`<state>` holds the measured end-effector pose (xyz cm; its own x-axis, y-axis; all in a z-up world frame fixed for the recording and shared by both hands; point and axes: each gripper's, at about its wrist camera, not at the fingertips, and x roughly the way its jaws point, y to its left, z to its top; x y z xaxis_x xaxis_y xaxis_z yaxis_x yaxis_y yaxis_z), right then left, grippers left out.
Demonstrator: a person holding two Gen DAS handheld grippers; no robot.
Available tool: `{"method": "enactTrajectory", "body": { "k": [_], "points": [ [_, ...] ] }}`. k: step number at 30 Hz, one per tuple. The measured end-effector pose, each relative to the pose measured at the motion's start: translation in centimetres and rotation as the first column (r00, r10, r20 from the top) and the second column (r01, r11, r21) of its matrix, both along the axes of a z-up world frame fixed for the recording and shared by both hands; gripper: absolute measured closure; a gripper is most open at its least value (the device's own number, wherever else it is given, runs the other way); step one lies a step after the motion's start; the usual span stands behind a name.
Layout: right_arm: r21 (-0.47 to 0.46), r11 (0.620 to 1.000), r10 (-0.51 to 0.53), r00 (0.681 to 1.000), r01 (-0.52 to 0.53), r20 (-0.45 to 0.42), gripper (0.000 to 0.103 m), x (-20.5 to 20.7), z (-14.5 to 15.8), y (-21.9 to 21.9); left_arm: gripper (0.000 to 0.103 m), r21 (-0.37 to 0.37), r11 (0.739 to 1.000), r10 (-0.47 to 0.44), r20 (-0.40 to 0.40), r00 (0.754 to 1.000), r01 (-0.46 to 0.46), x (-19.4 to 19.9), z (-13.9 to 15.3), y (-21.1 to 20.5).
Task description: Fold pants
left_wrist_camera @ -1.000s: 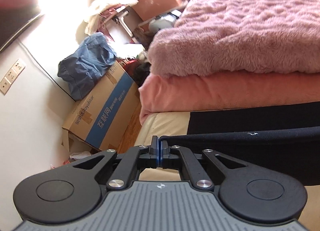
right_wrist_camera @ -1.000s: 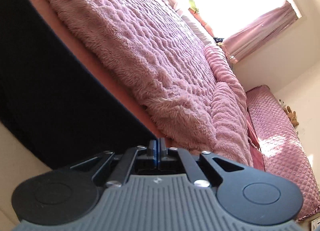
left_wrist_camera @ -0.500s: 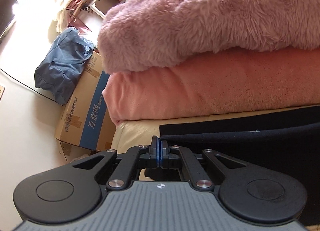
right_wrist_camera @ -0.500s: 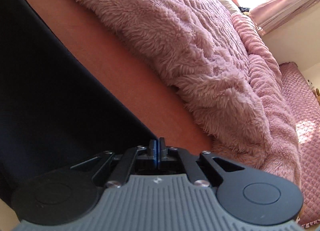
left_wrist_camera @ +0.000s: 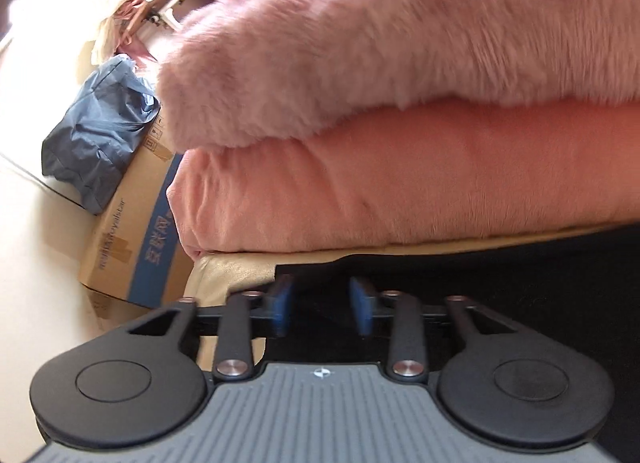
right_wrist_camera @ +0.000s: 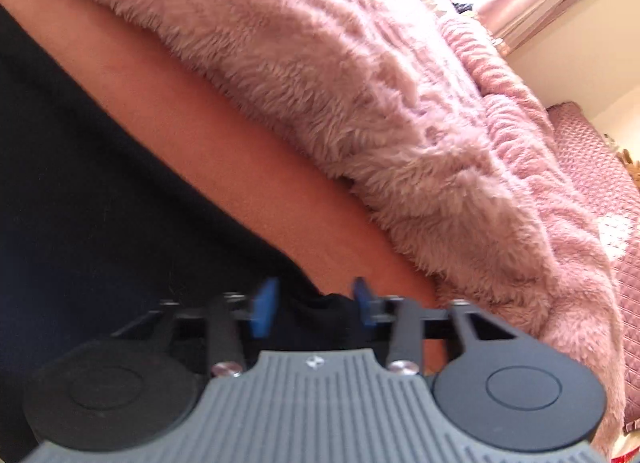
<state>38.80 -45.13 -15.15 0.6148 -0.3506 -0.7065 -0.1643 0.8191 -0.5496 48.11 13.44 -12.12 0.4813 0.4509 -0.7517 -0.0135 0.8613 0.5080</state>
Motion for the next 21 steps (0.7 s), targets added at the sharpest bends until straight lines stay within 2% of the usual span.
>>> {"method": "enactTrajectory", "body": {
  "k": [2, 3, 5, 6, 8, 11, 14, 17, 18, 19, 20, 21],
  "points": [
    [0.027, 0.999, -0.021, 0.999, 0.02, 0.036, 0.057, -0.9, 1.3, 0.7, 0.049, -0.12, 0.993, 0.022, 0.067, 0.998, -0.014, -1.5, 2.0, 1.6],
    [0.059, 0.998, -0.034, 0.998, 0.031, 0.054, 0.057, -1.6, 2.1, 1.1, 0.049, -0.203, 0.979, 0.051, 0.1, 0.994, -0.03, -2.5, 3.1, 2.7],
    [0.161, 0.986, -0.066, 0.994, 0.052, 0.086, 0.056, -3.2, 3.4, 2.0, 0.049, -0.374, 0.927, 0.106, 0.15, 0.983, -0.043, -4.7, 4.6, 5.0],
    [0.216, 0.975, -0.083, 0.992, 0.062, 0.093, 0.056, -4.0, 3.7, 2.6, 0.049, -0.472, 0.88, 0.157, 0.173, 0.972, -0.058, -6.1, 5.2, 6.4],
    [0.308, 0.948, -0.123, 0.987, 0.086, 0.104, 0.056, -5.8, 4.0, 3.9, 0.05, -0.612, 0.785, 0.264, 0.185, 0.947, -0.1, -8.4, 5.1, 9.1],
    [0.383, 0.915, -0.181, 0.977, 0.125, 0.114, 0.056, -8.2, 3.2, 5.8, 0.056, -0.776, 0.608, 0.423, 0.139, 0.895, -0.167, -11.2, 3.1, 12.6],
    [0.432, 0.88, -0.263, 0.959, 0.194, 0.104, 0.058, -9.6, 2.2, 7.0, 0.061, -0.851, 0.479, 0.525, 0.079, 0.847, -0.218, -12.5, 0.4, 14.6],
    [0.46, 0.856, -0.315, 0.944, 0.237, 0.098, 0.058, -10.5, 1.6, 7.7, 0.062, -0.903, 0.355, 0.63, 0.04, 0.776, -0.241, -13.0, -1.6, 15.7],
    [0.463, 0.853, -0.318, 0.943, 0.24, 0.097, 0.058, -10.7, 1.6, 7.9, 0.062, -0.915, 0.322, 0.653, 0.029, 0.757, -0.242, -12.9, -2.1, 16.0],
    [0.455, 0.857, -0.317, 0.943, 0.242, 0.097, 0.058, -10.9, 1.6, 8.2, 0.062, -0.923, 0.296, 0.675, 0.019, 0.737, -0.247, -12.6, -2.5, 16.2],
    [0.447, 0.861, -0.317, 0.944, 0.244, 0.095, 0.058, -11.1, 1.6, 8.4, 0.062, -0.924, 0.291, 0.687, 0.023, 0.726, -0.246, -12.3, -2.8, 16.2],
    [0.442, 0.863, -0.314, 0.945, 0.244, 0.091, 0.058, -11.5, 1.7, 8.7, 0.062, -0.924, 0.298, 0.69, 0.034, 0.723, -0.241, -11.8, -2.9, 16.1]
  ]
}}
